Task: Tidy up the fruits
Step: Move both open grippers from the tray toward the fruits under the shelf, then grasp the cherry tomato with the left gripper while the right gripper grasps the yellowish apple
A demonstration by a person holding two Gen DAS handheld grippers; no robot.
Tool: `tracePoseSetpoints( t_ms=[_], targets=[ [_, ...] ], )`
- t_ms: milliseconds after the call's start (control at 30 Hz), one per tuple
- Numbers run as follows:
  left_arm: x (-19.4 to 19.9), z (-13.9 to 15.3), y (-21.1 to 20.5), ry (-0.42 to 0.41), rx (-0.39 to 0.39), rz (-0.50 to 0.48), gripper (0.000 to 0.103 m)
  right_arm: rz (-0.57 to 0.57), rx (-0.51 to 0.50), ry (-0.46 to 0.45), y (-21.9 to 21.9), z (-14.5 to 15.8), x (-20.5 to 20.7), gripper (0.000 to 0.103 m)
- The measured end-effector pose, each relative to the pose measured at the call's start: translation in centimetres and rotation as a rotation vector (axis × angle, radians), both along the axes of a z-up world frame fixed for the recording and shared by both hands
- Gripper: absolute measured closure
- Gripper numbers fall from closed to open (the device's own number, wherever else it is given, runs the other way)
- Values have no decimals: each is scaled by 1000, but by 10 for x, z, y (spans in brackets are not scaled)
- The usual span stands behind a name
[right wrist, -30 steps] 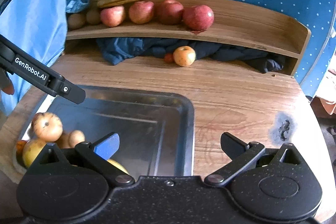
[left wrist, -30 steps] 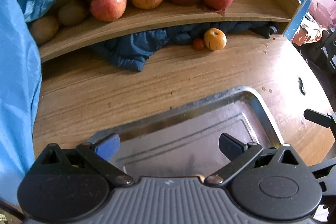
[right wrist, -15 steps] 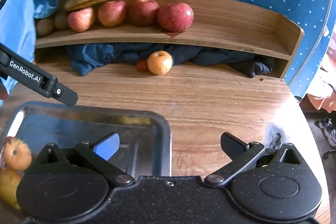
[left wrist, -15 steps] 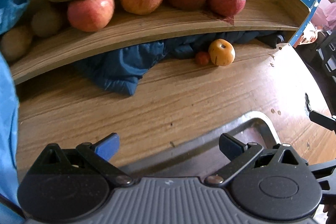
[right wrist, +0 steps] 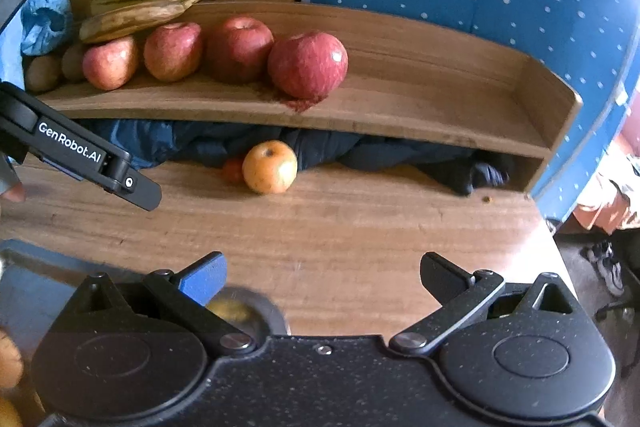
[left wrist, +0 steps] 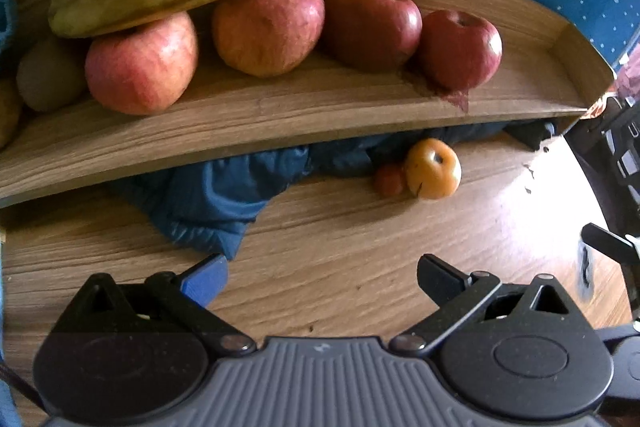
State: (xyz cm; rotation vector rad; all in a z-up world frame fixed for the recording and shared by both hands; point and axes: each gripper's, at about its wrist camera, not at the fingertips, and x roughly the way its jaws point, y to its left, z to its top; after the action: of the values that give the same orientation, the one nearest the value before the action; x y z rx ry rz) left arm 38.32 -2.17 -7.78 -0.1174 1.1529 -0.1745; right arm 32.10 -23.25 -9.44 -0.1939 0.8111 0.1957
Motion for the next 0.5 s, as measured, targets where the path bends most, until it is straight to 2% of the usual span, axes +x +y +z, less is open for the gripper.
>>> tracePoseSetpoints(
  t_ms=[300,500],
  targets=[
    [25,-19,-6,48,-11,81,1,112,-21,30,11,-24,52,1],
    [32,-26,-5,57,-15,100,1,184,-11,35,18,-33,73,3]
  ],
)
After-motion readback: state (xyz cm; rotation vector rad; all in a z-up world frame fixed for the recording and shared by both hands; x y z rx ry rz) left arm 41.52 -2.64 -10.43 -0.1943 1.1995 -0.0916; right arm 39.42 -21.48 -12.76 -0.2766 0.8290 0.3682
